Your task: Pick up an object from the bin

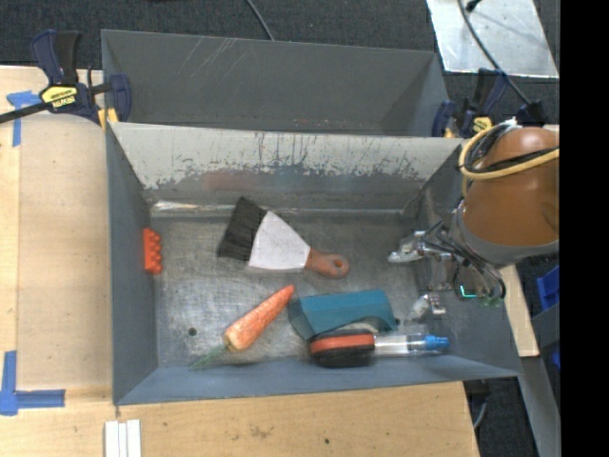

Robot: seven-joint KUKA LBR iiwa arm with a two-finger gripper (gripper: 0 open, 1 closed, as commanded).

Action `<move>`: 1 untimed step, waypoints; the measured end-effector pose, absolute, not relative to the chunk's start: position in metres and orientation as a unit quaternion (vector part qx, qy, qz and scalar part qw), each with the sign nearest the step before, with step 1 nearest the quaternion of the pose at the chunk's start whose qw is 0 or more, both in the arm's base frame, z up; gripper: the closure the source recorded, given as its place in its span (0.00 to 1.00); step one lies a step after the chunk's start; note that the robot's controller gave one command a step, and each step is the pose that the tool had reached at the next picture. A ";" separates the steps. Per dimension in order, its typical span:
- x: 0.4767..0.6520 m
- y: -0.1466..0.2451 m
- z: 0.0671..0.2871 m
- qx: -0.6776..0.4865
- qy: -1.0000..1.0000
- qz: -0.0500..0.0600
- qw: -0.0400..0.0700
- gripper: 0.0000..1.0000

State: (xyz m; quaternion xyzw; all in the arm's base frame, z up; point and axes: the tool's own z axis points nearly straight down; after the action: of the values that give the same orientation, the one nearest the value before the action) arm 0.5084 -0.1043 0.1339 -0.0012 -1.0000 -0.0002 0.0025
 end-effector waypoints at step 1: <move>0.510 -0.104 0.138 0.000 -1.000 0.000 -0.001 0.00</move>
Offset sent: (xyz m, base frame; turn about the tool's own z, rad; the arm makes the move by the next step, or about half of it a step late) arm 0.0060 0.0765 -0.0639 0.0506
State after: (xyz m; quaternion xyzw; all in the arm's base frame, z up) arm 0.5105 -0.1041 0.1377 0.0000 -1.0000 0.0005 -0.0014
